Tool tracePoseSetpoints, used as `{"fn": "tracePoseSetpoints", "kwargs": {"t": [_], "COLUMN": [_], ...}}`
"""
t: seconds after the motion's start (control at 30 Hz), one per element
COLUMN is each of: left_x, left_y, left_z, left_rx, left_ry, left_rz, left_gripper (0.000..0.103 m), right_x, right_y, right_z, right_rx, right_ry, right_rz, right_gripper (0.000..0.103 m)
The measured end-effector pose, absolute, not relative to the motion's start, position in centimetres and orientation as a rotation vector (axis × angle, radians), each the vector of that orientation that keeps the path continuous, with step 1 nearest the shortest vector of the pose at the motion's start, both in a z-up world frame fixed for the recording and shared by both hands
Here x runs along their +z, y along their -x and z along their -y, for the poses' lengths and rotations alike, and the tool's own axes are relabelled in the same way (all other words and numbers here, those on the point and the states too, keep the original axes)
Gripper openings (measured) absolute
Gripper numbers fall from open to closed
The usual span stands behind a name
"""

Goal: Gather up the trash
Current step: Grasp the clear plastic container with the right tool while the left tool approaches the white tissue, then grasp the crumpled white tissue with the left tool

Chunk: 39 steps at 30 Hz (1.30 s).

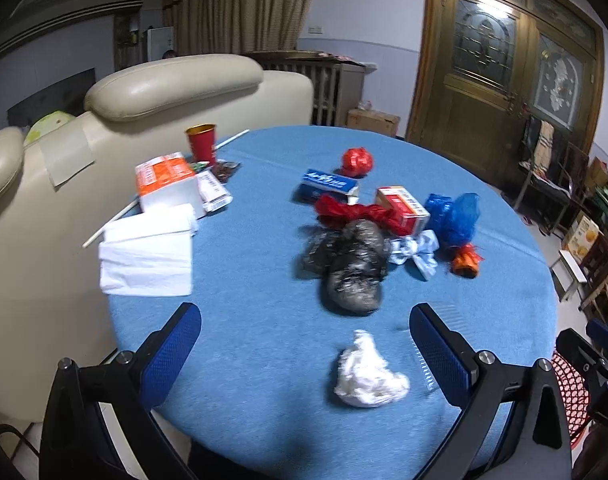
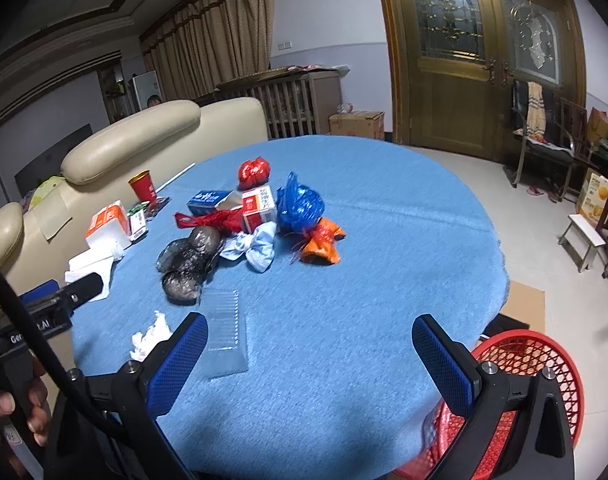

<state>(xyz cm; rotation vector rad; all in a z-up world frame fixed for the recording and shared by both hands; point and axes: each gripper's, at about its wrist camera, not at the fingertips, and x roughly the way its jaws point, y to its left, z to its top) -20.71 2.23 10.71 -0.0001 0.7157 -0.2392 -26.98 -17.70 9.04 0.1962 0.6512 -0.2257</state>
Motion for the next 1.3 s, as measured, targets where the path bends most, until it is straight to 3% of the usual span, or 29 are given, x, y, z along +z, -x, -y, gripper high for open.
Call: {"fn": "tracePoseSetpoints", "kwargs": {"t": [0.5,0.57,0.6,0.63,0.67,0.7,1.2,1.23,1.27,1.3], "left_x": [6.5,6.3,6.2,6.1,5.9,5.8,3.1,2.8,2.5,2.1], "left_y": [20.8,20.7,20.7,20.7,20.8,20.9,19.8,19.7,19.6,19.4], "left_z": [-5.4,-5.0,-4.8,-4.5,-4.2,-3.8,3.5,3.8,4.1,4.4], "left_rx": [-0.196,-0.209,-0.218,-0.228,-0.238,-0.245,-0.359,-0.374,-0.388,-0.403], "left_ry": [0.037,0.029,0.027,0.020,0.016,0.013,-0.126,-0.133,-0.143,-0.150], "left_rz": [-0.811,-0.818,-0.818,-0.823,-0.827,-0.831,-0.913,-0.920,-0.933,-0.953], "left_gripper": [0.103,0.103,0.103,0.103,0.103,0.103,0.103,0.094,0.070,0.056], "right_x": [3.5,2.8,2.4,1.9,1.6,1.2,3.6,3.8,4.0,4.0], "right_y": [20.4,19.8,19.5,19.3,19.2,19.2,22.7,23.0,23.3,23.5], "right_z": [13.7,13.4,13.4,13.4,13.5,13.7,17.4,17.6,17.8,18.0], "right_rx": [0.002,0.017,0.028,0.041,0.047,0.053,-0.025,-0.030,-0.035,-0.039], "right_ry": [-0.224,-0.222,-0.230,-0.248,-0.260,-0.270,-0.327,-0.327,-0.327,-0.328], "right_rz": [-0.833,-0.847,-0.860,-0.880,-0.896,-0.911,-0.781,-0.776,-0.771,-0.767], "right_gripper": [0.102,0.093,0.078,0.056,0.047,0.044,0.043,0.043,0.043,0.043]}}
